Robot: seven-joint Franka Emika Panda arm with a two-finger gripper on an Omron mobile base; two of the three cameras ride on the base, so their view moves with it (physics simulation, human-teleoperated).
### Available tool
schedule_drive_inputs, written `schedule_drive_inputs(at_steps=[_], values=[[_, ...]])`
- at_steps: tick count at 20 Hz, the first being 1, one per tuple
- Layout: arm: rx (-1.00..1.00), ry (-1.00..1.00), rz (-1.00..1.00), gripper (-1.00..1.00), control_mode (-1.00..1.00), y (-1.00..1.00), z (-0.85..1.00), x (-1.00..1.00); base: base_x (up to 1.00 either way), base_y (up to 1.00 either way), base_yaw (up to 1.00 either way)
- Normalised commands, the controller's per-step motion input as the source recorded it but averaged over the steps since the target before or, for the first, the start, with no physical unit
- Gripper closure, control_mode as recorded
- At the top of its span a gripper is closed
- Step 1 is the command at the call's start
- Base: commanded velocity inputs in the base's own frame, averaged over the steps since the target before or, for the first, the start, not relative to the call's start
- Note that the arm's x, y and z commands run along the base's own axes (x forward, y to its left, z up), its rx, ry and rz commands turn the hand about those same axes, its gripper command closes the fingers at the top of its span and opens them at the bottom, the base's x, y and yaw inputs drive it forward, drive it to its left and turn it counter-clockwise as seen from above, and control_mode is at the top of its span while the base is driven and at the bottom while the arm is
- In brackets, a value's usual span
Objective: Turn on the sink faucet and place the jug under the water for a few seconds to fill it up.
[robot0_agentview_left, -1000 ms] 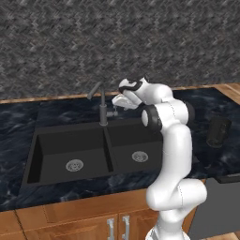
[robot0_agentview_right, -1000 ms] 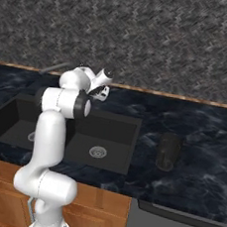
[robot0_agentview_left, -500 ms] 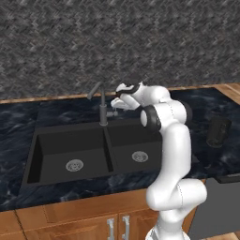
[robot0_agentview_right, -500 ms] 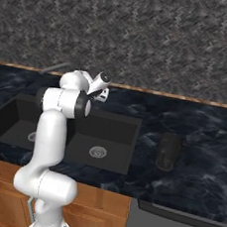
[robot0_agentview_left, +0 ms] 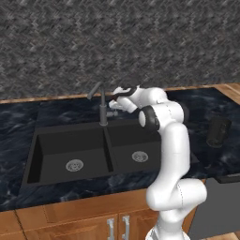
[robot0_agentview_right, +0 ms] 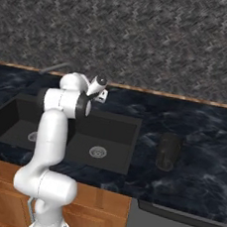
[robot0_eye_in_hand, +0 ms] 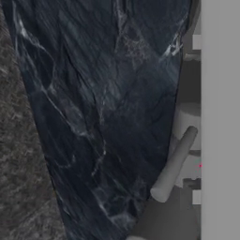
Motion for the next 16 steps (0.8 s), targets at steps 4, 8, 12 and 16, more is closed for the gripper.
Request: schedule_drive_inputs(at_steps=[4,8,12,16], values=[[0.0,-0.01,-0.11,-1.0,-1.0,0.0,0.0,0.24,0.0,0.0,0.0],[0.0,0.0,-0.12,-1.0,-1.0,0.0,0.0,0.29,0.0,0.0,0.0],[0.0,0.0,-0.11,-1.0,-1.0,0.01,0.0,0.27,0.0,0.0,0.0],[0.0,0.0,-0.1,-1.0,-1.0,0.04,0.0,0.28,0.0,0.0,0.0]])
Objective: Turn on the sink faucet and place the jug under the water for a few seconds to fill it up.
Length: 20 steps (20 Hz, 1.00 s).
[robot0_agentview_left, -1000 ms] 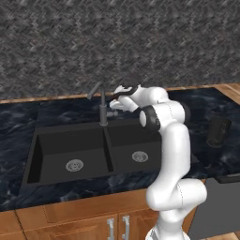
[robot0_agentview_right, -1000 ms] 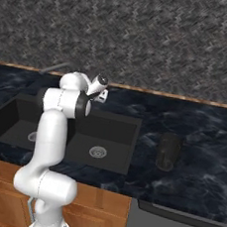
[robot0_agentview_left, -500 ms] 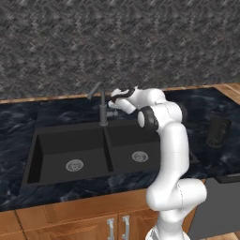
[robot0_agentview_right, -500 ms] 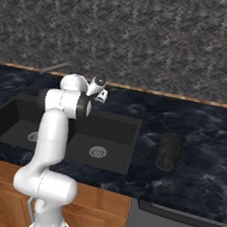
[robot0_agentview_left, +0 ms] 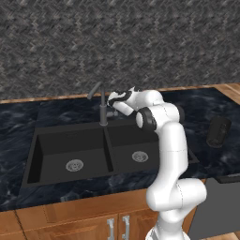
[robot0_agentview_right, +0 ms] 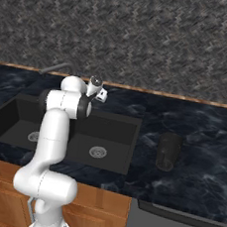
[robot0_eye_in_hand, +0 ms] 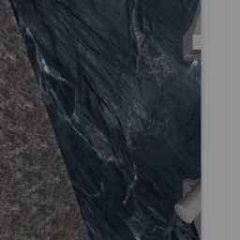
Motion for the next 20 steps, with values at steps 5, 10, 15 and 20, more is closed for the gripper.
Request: schedule_drive_inputs(at_steps=[5,10,15,20], values=[[0.0,0.0,-0.1,-1.0,-1.0,0.07,-0.01,0.36,0.0,0.0,0.0],[0.0,0.0,-0.05,-1.0,-1.0,0.01,-0.01,0.27,0.0,0.0,0.0],[0.0,0.0,-0.02,-1.0,-1.0,0.0,0.0,0.13,0.0,0.0,0.0],[0.0,0.0,0.0,1.0,-1.0,0.0,0.0,0.02,0.0,0.0,0.0]])
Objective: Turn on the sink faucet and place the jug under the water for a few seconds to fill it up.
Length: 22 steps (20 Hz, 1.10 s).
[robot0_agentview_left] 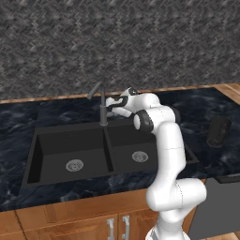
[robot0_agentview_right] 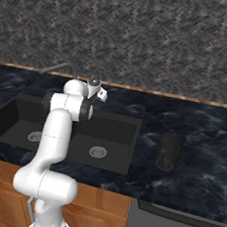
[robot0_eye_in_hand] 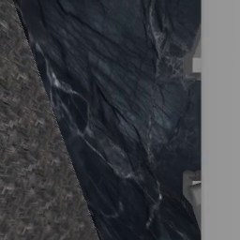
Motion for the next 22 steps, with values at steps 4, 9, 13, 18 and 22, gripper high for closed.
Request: schedule_drive_inputs(at_steps=[4,9,13,18,22], values=[[0.0,0.0,0.0,1.0,-1.0,0.0,0.0,0.0,0.0,0.0,0.0],[0.0,0.0,0.0,1.0,-1.0,0.0,0.0,0.0,0.0,0.0,0.0],[0.0,0.0,0.0,1.0,-1.0,0.0,0.0,0.0,0.0,0.0,0.0],[0.0,0.0,0.0,1.0,-1.0,-0.01,0.0,0.0,0.0,0.0,0.0],[0.0,0.0,0.0,1.0,-1.0,-0.11,0.0,0.0,0.0,0.0,0.0]])
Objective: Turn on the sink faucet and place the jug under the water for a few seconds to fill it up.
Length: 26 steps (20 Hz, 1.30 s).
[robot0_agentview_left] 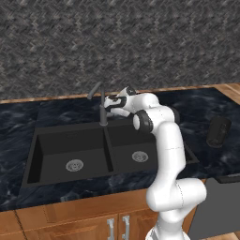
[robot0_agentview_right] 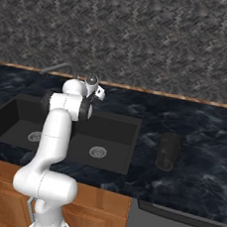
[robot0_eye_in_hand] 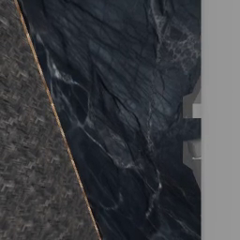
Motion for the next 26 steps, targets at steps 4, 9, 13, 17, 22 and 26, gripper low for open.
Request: schedule_drive_inputs(at_steps=[4,9,13,17,22,26], values=[[0.0,0.0,0.0,1.0,-1.0,-0.17,0.0,0.0,0.0,0.0,0.0],[0.0,0.0,0.0,1.0,-1.0,-0.21,0.0,-0.01,0.0,0.0,0.0],[0.0,0.0,-0.03,1.0,-1.0,-0.24,0.0,-0.05,0.0,0.0,0.0],[0.0,0.01,-0.06,1.0,-1.0,-0.24,-0.01,-0.07,0.0,0.0,0.0],[0.0,0.03,-0.09,1.0,-1.0,-0.25,-0.03,-0.1,0.0,0.0,0.0],[0.0,0.04,-0.12,1.0,-1.0,-0.25,-0.05,-0.1,0.0,0.0,0.0]])
